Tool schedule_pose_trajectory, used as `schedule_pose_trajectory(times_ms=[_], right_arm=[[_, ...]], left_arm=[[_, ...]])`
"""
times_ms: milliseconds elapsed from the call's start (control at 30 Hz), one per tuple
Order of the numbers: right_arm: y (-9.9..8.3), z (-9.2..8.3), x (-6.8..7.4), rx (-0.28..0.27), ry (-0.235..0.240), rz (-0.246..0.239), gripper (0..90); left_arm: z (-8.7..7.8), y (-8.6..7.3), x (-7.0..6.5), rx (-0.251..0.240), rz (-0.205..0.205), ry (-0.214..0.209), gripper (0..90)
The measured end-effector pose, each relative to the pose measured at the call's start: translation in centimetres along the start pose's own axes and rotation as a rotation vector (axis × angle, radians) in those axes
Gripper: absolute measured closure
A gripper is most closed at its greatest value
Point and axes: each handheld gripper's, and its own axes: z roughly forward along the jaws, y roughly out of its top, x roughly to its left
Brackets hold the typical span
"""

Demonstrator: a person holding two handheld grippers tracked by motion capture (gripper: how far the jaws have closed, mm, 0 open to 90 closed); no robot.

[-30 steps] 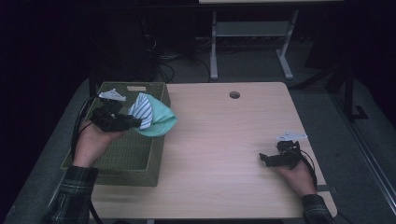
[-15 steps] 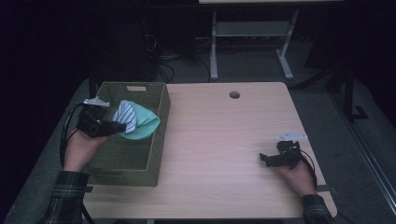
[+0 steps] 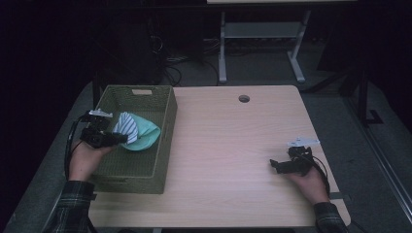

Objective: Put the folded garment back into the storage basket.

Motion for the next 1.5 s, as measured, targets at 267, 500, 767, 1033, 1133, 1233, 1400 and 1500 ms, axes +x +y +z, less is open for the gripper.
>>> schedule_pose_trajectory(times_ms=[267,500,767,1033,1133,1233,1400,1500], right_arm=[[0.0,0.0,0.0,0.0,-0.001,0.0,1.1],[0.0,0.0,0.0,0.0,0.0,0.001,1.1],[0.0,0.0,0.0,0.0,-0.001,0.0,1.1],[0.0,0.0,0.0,-0.001,0.0,-0.003,1.1],[0.0,0.0,0.0,0.0,0.0,-0.003,1.1],[0.0,0.0,0.0,0.0,0.001,-0.004,1.1],[0.0,0.0,0.0,-0.001,0.0,-0.003,1.1],[0.0,0.0,0.0,0.0,0.0,-0.004,1.1]], left_arm=[[2.0,-0.6,0.4,0.03,-0.019,0.014,73.4],[3.5,-0.9,0.6,0.058,-0.024,0.024,73.4],[4.7,-1.3,0.6,0.085,-0.026,0.023,73.0],[5.7,-1.5,0.5,0.154,-0.03,0.015,71.1],[6.0,-1.6,0.4,0.173,-0.015,0.003,64.1],[6.3,-1.6,0.2,0.2,0.005,0.003,54.7],[6.1,-1.5,0.3,0.173,-0.004,0.012,42.5],[5.9,-1.5,0.4,0.154,-0.008,0.021,33.6]])
